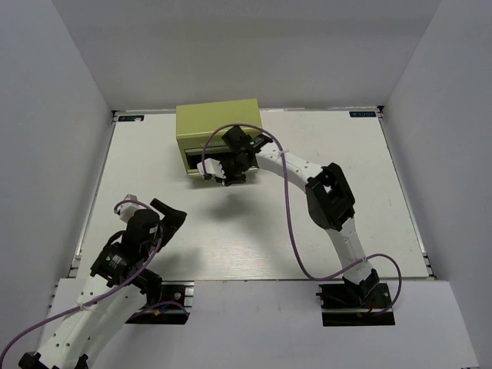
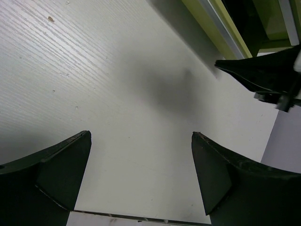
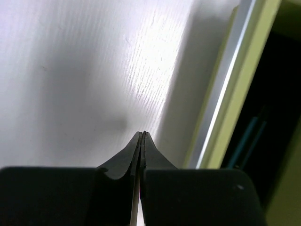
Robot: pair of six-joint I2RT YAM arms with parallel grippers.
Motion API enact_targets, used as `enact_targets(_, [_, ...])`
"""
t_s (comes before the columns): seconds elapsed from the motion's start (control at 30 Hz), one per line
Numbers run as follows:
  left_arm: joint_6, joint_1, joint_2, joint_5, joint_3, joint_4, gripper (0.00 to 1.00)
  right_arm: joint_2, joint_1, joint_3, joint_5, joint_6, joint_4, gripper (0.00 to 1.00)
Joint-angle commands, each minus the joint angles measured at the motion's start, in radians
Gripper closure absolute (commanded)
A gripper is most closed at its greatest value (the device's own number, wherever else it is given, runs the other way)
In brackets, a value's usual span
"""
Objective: Sort the stationery into containers
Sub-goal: Close the drawer in the storage box, then reset both arms
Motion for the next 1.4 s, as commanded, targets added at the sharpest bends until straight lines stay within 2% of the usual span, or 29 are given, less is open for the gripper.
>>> enact_targets(0.0, [0.009, -0.002, -0.006, 0.010, 0.013, 0.002, 0.03, 0.031, 0.012, 0.040, 0.075, 0.075, 0.071, 1.00])
enact_targets(0.3, [0.009, -0.002, 0.025, 0.040, 0.003, 0.039, 0.03, 0.090, 0.026, 0.043, 0.412, 0.228, 0.357, 1.00])
enact_targets(0.57, [0.028, -0.002, 0.054, 0.040, 0.013, 0.070, 0.03, 0.127, 0.028, 0.046, 0.567, 0.206, 0.511, 1.00])
enact_targets(0.8, [0.028, -0.002, 0.054, 0.050, 0.013, 0.080, 0.03, 0.156, 0.025, 0.048, 0.621, 0.189, 0.606, 1.00])
enact_targets(0.9, [0.028, -0.002, 0.054, 0.050, 0.013, 0.080, 0.03, 0.144, 0.017, 0.054, 0.595, 0.204, 0.570, 1.00])
enact_targets(0.97, [0.028, -0.002, 0.054, 0.050, 0.013, 0.080, 0.03, 0.098, 0.014, 0.048, 0.471, 0.210, 0.469, 1.00])
enact_targets(1.0, [0.037, -0.002, 0.054, 0.050, 0.022, 0.090, 0.03, 0.075, 0.014, -0.004, 0.404, 0.207, 0.400, 1.00])
enact_targets(1.03, [0.037, -0.002, 0.054, 0.050, 0.022, 0.090, 0.02, -0.017, 0.014, -0.038, 0.265, 0.210, 0.361, 1.00])
enact_targets(1.07, [0.048, -0.002, 0.054, 0.050, 0.022, 0.090, 0.02, -0.055, 0.017, -0.076, 0.227, 0.218, 0.358, 1.00])
enact_targets(1.1, [0.048, -0.002, 0.054, 0.050, 0.022, 0.103, 0.02, -0.137, 0.015, -0.215, 0.157, 0.234, 0.403, 1.00])
enact_targets(1.17, [0.057, -0.002, 0.045, 0.050, 0.022, 0.116, 0.01, -0.244, 0.009, -0.291, 0.124, 0.332, 0.431, 0.92])
enact_targets(1.2, [0.069, -0.002, 0.045, 0.050, 0.013, 0.131, 0.01, -0.303, 0.000, -0.358, 0.101, 0.359, 0.445, 0.78])
enact_targets(1.3, [0.097, -0.002, 0.036, 0.071, 0.003, 0.180, 0.01, -0.405, -0.033, -0.400, 0.070, 0.558, 0.435, 0.61])
enact_targets(1.37, [0.127, -0.002, 0.036, 0.080, 0.003, 0.224, 0.01, -0.463, -0.050, -0.419, 0.073, 0.650, 0.436, 0.55])
